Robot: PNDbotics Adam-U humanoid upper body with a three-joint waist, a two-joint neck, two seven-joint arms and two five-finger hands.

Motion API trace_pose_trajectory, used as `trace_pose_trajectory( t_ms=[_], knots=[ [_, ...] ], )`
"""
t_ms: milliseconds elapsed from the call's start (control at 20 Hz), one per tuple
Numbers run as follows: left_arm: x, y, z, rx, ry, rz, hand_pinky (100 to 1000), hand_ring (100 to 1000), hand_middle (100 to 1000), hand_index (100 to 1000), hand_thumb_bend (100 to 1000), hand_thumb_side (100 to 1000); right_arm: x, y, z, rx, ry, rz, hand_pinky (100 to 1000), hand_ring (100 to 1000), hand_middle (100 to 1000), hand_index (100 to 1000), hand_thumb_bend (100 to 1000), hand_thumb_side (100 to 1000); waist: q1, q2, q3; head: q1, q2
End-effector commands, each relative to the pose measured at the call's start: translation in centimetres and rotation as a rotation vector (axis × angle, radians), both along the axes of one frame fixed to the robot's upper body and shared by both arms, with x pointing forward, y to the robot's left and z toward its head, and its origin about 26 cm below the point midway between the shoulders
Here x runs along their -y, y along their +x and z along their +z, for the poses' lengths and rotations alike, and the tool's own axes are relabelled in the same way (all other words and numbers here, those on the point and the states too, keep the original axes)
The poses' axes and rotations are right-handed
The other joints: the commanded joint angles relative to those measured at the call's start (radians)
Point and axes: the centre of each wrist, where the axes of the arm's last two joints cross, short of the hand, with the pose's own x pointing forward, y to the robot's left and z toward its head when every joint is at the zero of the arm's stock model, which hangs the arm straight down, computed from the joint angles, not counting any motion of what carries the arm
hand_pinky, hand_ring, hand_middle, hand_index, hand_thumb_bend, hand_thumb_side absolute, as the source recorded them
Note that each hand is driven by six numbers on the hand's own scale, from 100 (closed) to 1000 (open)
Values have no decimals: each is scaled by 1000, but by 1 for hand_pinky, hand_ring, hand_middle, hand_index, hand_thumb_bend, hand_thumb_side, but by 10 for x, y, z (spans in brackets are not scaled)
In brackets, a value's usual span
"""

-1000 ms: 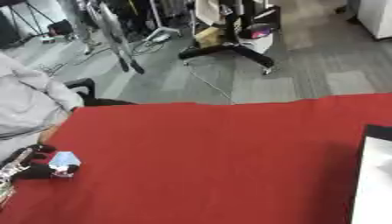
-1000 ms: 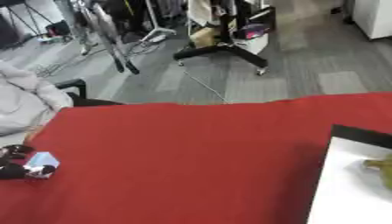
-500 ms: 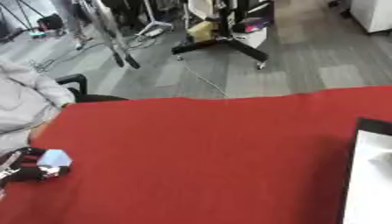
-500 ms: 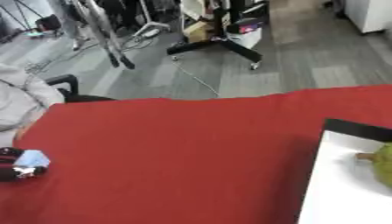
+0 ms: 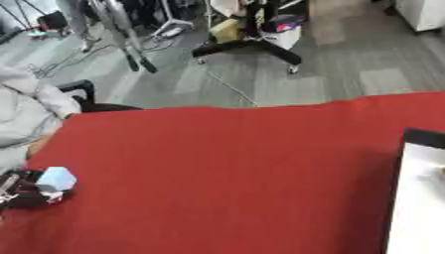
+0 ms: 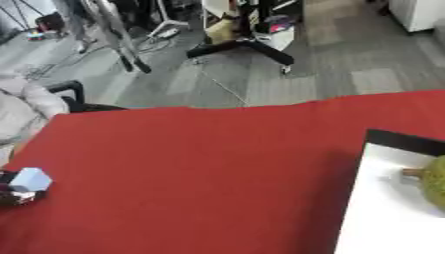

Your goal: Pick up the objects with one hand, pass them to the other hand, and then place them into the box on the other side of the table.

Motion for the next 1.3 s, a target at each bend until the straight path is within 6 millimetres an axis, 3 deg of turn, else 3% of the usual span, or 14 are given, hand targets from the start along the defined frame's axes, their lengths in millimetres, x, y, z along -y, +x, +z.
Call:
trace_pose_trajectory(
  t_ms=[50, 200, 300, 350, 650, 850, 950, 1100, 1300],
  knots=[
    [-5, -3, 14, 45, 17, 45, 729, 671, 597, 751, 585, 124, 5, -6, 10, 17, -26, -19, 1000, 936, 972, 987, 100, 214, 1, -2, -1, 8, -10],
    [-3, 0, 13, 78, 7, 82, 714, 641, 545, 705, 483, 109, 6, -7, 8, 14, -23, -23, 1000, 936, 973, 986, 100, 213, 2, -2, -2, 11, -10],
    [-1, 2, 12, 93, 2, 99, 713, 639, 541, 699, 468, 109, 6, -7, 8, 13, -22, -25, 1000, 935, 972, 986, 100, 212, 2, -3, -1, 11, -9],
    [0, 2, 12, 97, -2, 106, 707, 630, 527, 680, 394, 100, 6, -7, 8, 12, -22, -26, 1000, 935, 973, 987, 100, 212, 2, -4, 0, 11, -9],
    [1, 3, 11, 107, -29, 127, 693, 612, 480, 613, 261, 100, 7, -8, 6, 4, -18, -28, 1000, 936, 974, 987, 100, 212, -2, -13, 10, -11, 9],
    [4, 5, 15, 121, -24, 114, 682, 589, 427, 536, 228, 100, 5, -8, 7, -9, -14, -20, 1000, 936, 975, 988, 100, 209, -6, -30, 24, -75, 54],
    [8, 8, 21, 137, 0, 95, 678, 578, 409, 513, 228, 100, 4, -8, 8, -14, -11, -13, 1000, 936, 975, 989, 100, 204, -11, -45, 36, -131, 94],
    [17, 13, 34, 165, 60, 50, 673, 563, 390, 487, 226, 100, 0, -6, 11, -23, -6, 5, 1000, 937, 975, 989, 100, 196, -19, -77, 56, -202, 145],
    [34, 20, 51, 186, 131, -17, 671, 556, 380, 472, 234, 100, -8, -2, 17, -46, 5, 46, 1000, 937, 976, 990, 100, 188, -26, -130, 80, -256, 183]
  ],
)
